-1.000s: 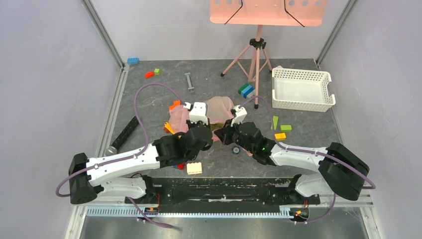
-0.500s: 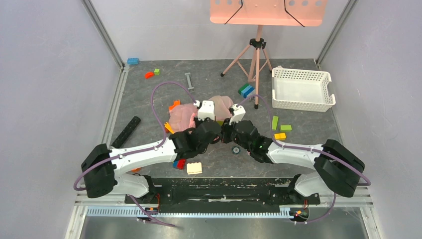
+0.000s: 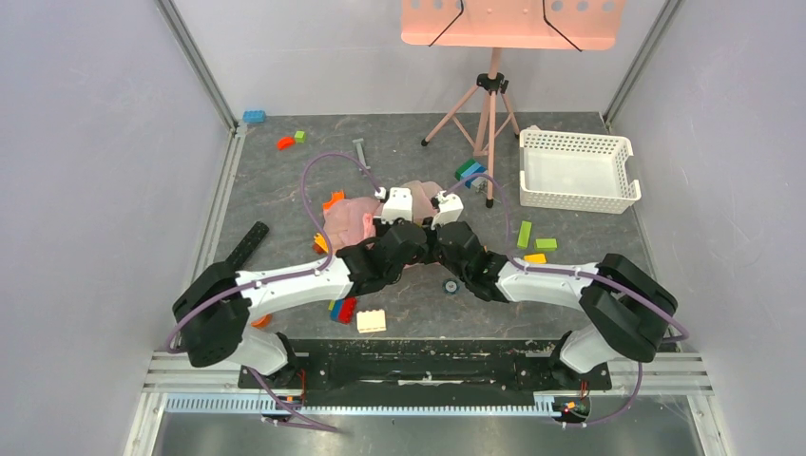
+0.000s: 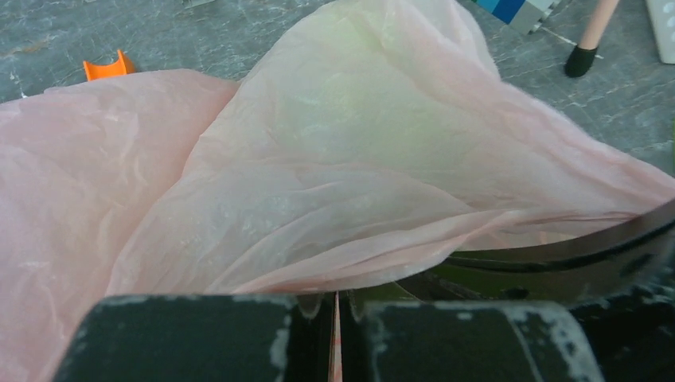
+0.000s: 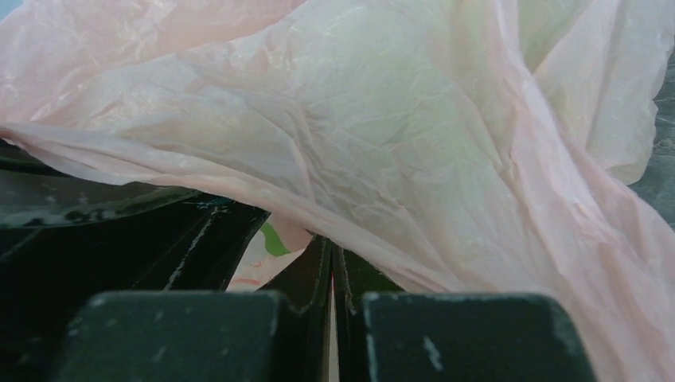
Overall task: Take the fake fruits out of the plastic bag
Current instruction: Adjust the plastic bag at the center of the board.
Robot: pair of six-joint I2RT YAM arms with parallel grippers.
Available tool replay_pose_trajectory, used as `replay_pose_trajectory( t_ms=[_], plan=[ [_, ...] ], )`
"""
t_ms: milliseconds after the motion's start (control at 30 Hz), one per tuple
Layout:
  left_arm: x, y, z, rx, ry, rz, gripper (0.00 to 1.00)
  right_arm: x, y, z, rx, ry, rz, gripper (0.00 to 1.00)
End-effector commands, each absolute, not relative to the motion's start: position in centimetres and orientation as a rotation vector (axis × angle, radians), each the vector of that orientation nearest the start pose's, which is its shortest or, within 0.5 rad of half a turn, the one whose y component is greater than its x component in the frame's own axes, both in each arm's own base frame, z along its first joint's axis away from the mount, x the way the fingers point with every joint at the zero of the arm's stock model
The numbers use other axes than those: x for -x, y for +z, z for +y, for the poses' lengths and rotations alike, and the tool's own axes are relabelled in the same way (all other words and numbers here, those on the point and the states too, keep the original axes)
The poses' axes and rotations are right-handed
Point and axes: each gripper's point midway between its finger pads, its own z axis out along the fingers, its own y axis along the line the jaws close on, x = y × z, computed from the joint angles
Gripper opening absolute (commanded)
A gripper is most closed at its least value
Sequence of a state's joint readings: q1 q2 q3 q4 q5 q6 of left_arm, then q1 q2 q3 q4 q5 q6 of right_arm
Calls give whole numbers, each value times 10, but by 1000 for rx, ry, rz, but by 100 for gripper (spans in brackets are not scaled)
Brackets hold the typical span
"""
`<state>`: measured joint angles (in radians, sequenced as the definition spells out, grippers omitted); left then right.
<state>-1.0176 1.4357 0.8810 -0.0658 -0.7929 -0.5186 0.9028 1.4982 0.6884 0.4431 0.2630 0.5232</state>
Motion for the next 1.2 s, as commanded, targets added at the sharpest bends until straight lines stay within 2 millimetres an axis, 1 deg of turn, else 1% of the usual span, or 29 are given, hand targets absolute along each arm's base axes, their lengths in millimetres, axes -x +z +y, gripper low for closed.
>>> replay_pose_trajectory(
  t_ms=[0,133,233,367,467,633,800,967,1067,1167],
  plan=[
    [-305,138,-250,-31,-38,1958,2,-308,136,324,137,642,1918,0],
    [-313,124,-233,13,-1,1999,2,-319,128,316,125,549,1924,0],
    [-315,116,-215,64,21,2029,2,-328,119,302,104,476,1942,0],
    [-313,108,-187,137,56,2051,2,-337,109,274,81,386,1958,0],
    [-310,109,-174,185,52,2051,2,-341,107,252,59,320,1956,0],
    [-307,120,-158,231,61,2026,2,-342,112,225,30,254,1943,0],
    [-304,135,-143,259,77,1989,2,-342,123,201,-3,182,1913,0],
    [-300,154,-129,288,86,1946,2,-338,139,183,-26,142,1873,0],
    [-296,166,-121,303,87,1921,2,-335,153,173,-45,129,1840,0],
    [-292,174,-116,318,75,1903,2,-330,166,166,-61,135,1809,0]
  ],
)
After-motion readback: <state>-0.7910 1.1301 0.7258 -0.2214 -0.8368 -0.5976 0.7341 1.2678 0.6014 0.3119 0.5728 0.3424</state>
